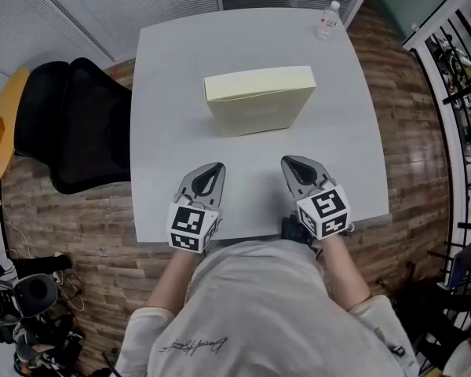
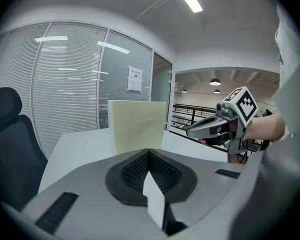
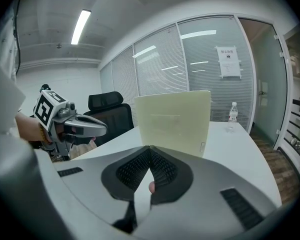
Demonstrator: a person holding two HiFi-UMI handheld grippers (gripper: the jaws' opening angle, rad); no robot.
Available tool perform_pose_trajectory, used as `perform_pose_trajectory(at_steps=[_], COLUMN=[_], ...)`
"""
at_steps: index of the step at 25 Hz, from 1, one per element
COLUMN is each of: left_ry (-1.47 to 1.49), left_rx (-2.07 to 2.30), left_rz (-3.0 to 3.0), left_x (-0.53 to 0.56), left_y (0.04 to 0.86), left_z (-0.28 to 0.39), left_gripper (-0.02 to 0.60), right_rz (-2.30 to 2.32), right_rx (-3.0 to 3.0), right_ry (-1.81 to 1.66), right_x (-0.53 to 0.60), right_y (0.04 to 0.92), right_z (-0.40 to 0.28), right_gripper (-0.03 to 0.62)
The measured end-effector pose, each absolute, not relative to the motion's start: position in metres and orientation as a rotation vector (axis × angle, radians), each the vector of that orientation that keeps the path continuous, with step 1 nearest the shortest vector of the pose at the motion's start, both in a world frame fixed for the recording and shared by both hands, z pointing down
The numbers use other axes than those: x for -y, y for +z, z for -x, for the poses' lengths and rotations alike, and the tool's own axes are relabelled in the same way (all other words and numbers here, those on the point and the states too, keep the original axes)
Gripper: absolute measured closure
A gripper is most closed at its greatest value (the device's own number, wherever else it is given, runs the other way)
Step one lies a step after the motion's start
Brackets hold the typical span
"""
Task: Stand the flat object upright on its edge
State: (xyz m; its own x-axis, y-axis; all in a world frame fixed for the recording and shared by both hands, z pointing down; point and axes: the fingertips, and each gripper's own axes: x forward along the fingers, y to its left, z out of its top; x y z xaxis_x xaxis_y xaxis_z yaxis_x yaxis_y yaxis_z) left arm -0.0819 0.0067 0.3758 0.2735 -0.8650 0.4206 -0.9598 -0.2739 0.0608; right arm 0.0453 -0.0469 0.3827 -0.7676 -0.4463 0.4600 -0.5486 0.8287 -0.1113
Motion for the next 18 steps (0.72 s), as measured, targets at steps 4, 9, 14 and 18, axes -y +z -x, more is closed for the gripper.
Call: perform_pose_trajectory(at_steps=[4, 9, 14, 18], left_ry=[0.428, 0.425, 0.408, 0.406], left_rx=[1.673, 1.668, 1.677, 1.676], left_rz=[-2.253, -2.260, -2.264, -2.272], left_x=[-0.005, -0.002, -0.001, 0.000], left_y=[0.373, 0.368, 0.365, 0.360], left_z=[0.078, 0.075, 0.075, 0.069], left_gripper=[0.569, 0.569, 0.569, 0.569], right_rz=[-0.731, -0.717, -0.700, -0.692], right_rx=[2.594, 2.602, 2.611, 2.618], right_ry=[0.342, 0.343, 0.336, 0.329], right_x=[0.044, 0.045, 0.042, 0.041], right_y=[0.384, 0.379, 0.375, 0.370], right_z=[-0.045, -0.042, -0.037, -0.039], right_gripper=[0.569, 0.569, 0.569, 0.569])
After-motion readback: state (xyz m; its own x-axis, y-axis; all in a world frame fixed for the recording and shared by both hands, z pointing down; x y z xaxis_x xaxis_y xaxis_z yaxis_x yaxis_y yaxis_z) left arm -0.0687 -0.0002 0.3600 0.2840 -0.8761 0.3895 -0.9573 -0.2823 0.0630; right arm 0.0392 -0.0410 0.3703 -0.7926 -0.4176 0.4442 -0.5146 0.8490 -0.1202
